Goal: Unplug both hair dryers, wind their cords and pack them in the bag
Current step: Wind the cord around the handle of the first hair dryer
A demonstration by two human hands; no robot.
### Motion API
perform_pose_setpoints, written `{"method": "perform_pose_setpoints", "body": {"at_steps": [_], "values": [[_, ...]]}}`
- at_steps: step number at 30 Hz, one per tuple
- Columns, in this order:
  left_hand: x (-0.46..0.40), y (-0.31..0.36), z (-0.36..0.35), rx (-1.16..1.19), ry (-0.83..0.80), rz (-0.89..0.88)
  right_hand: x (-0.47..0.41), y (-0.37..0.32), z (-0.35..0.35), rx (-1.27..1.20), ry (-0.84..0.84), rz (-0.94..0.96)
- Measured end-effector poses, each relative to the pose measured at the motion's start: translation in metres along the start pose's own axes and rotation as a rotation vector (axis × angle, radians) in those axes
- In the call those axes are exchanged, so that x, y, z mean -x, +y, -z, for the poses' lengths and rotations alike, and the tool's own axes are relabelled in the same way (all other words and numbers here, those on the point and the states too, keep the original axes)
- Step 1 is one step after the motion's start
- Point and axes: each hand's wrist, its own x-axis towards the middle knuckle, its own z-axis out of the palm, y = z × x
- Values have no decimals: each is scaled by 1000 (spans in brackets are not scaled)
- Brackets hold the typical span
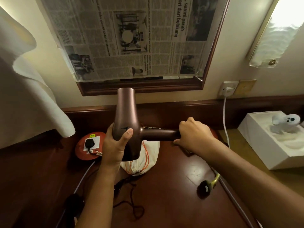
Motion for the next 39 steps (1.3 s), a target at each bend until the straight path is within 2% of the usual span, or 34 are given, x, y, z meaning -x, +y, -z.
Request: {"method": "perform_pose_setpoints", "body": {"at_steps": [7,14,19,21,24,26,28,33,39], "values": [[-3,3,6,33,-5,-15,3,10,6,-247,-20,-17],[-4,8,6,46,24,-36,17,10,-1,-416,188,-19],[0,6,3,63,77,-25,27,5,-11,-707,302,-36],[1,6,3,63,88,-23,28,4,-14,-888,245,-83],[0,7,5,62,105,-17,29,2,-15,-1335,82,-175],[-1,7,5,52,105,-20,29,1,-10,-1602,47,-244],[-1,6,4,30,99,-28,28,-3,-6,-1737,55,-271],[-5,11,4,15,110,-23,27,-9,-10,-1701,88,-211],[-7,16,3,106,122,74,30,-8,-22,-1537,181,-141]]}}
